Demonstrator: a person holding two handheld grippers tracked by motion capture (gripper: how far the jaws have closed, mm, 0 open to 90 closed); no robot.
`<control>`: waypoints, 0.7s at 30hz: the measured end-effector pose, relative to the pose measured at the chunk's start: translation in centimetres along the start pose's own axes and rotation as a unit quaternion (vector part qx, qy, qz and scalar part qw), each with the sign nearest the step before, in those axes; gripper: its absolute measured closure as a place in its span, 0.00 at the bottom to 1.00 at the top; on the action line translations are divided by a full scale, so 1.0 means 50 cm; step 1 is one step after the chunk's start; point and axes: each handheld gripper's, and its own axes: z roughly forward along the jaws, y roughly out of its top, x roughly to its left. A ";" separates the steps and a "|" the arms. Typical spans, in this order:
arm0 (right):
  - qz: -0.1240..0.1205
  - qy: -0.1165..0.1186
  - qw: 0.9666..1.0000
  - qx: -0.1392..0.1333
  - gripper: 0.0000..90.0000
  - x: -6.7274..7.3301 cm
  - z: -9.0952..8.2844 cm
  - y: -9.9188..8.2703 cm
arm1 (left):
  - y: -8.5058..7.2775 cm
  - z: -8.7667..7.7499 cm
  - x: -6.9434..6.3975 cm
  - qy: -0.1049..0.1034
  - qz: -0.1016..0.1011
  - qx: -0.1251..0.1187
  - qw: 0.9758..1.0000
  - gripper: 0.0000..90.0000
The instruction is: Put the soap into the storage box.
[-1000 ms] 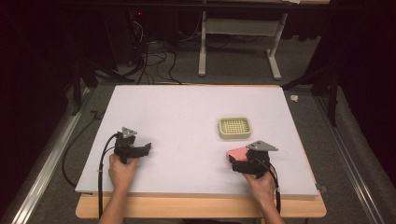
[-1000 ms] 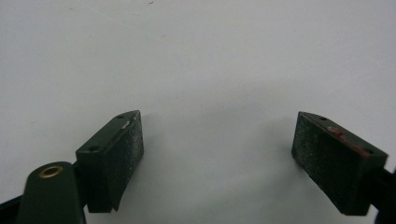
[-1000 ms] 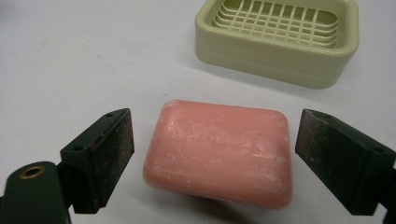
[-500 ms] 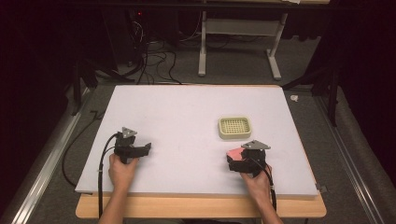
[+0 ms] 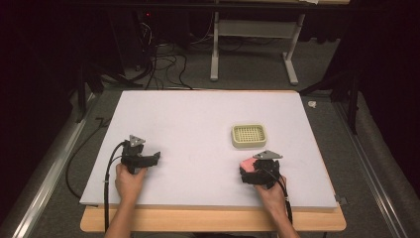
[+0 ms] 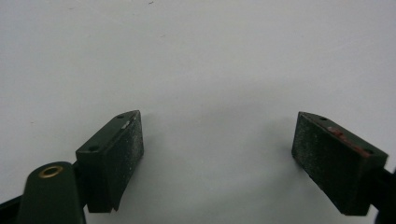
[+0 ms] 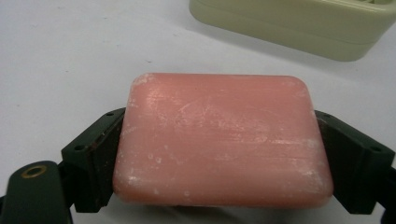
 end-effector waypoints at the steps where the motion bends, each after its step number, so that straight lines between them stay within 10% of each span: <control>1: 0.000 0.001 1.000 -0.001 0.14 -0.001 0.000 0.000 | 0.000 0.000 0.000 0.000 0.000 0.000 1.000 0.19; 21: -0.008 0.017 1.000 0.004 0.15 -0.002 -0.001 0.005 | 0.000 0.000 0.000 0.000 0.000 0.000 1.000 0.19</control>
